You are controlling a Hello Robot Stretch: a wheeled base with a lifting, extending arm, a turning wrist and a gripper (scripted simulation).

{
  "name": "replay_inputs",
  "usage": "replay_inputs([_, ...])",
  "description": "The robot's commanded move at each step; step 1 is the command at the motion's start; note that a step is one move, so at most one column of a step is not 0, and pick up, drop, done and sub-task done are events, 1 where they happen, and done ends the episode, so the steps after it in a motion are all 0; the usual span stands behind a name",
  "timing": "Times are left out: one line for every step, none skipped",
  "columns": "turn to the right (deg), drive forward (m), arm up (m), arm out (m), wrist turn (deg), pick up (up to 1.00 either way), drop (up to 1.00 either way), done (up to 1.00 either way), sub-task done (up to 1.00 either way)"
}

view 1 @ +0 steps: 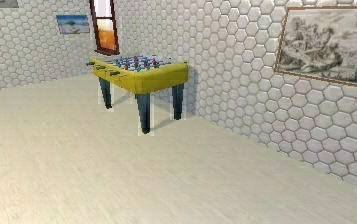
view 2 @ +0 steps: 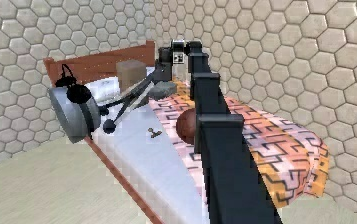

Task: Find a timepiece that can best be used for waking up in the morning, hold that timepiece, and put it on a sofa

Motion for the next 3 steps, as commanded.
replay_inputs([0.0, 0.00, 0.00, 0.00, -9.0, 0.00, 0.00, 0.00, 0.00])
replay_inputs([0.0, 0.00, 0.00, -0.48, 0.0, 0.00, 0.00, 0.00, 0.00])
replay_inputs([-45.0, 0.00, 0.00, 0.00, 0.0, 0.00, 0.00, 0.00, 0.00])
